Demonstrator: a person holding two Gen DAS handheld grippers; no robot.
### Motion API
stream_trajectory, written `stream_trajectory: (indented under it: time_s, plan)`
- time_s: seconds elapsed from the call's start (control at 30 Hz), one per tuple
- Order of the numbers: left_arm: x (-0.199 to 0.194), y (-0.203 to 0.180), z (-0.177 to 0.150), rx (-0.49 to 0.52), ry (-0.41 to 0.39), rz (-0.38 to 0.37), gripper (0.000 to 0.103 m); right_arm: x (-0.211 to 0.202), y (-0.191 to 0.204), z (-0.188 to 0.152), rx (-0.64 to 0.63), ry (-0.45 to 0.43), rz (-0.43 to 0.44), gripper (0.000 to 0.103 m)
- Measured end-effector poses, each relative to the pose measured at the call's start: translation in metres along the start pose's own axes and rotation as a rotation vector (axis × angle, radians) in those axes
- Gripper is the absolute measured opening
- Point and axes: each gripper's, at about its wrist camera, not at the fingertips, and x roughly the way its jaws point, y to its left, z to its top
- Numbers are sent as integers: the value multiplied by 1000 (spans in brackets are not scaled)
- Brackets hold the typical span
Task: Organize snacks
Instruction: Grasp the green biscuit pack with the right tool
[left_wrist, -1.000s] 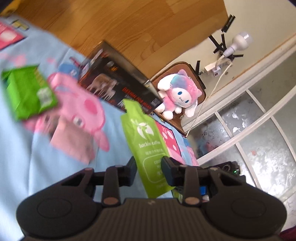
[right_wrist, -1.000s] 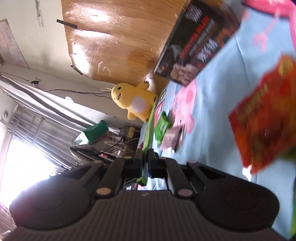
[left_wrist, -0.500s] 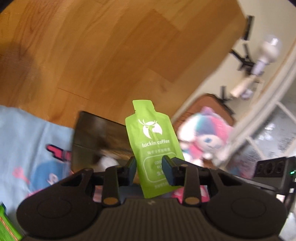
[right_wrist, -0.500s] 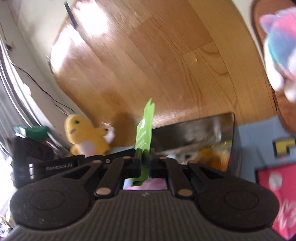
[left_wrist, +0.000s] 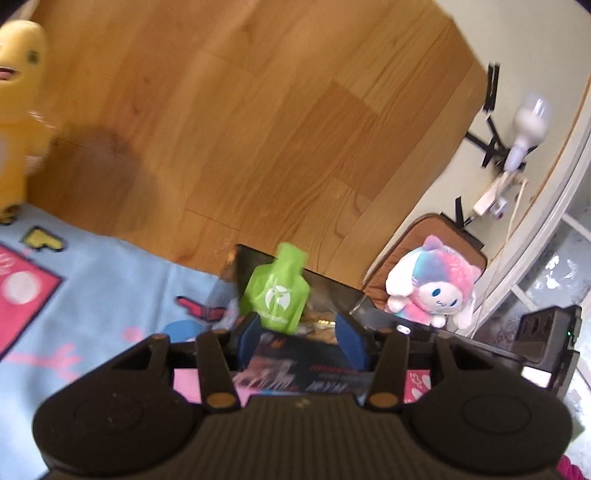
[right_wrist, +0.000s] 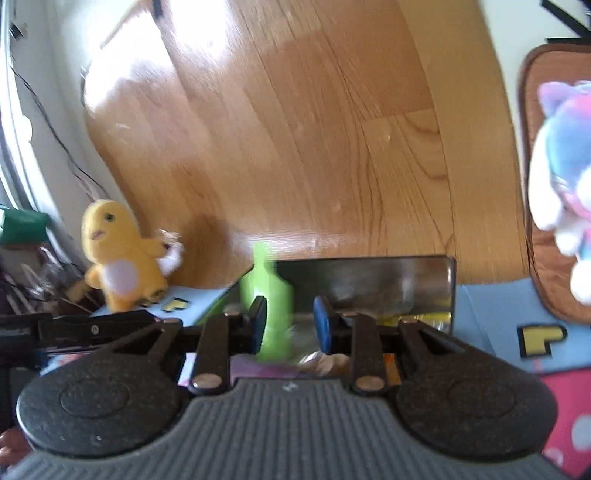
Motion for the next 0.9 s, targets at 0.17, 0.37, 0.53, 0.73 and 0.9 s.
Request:
stream_trajectory:
  time_s: [0.17, 0.37, 0.53, 0.73, 0.9]
  plan:
    - [-49, 29, -30, -67, 14, 99, 46, -7, 33, -34, -27, 162, 139, 36]
    - [-87, 69, -62, -191, 20, 187, 46, 29, 97, -70, -245, 280, 179, 46]
    - [-100, 90, -65, -265, 4, 220, 46, 78, 127, -75, -243, 322, 170, 72]
    - [-107, 103, -70, -286, -7, 206, 51, 106, 159, -97, -326, 347, 72, 84]
    - [-109, 109, -74, -321, -3, 167, 51, 100, 141, -89, -200, 344, 107, 64]
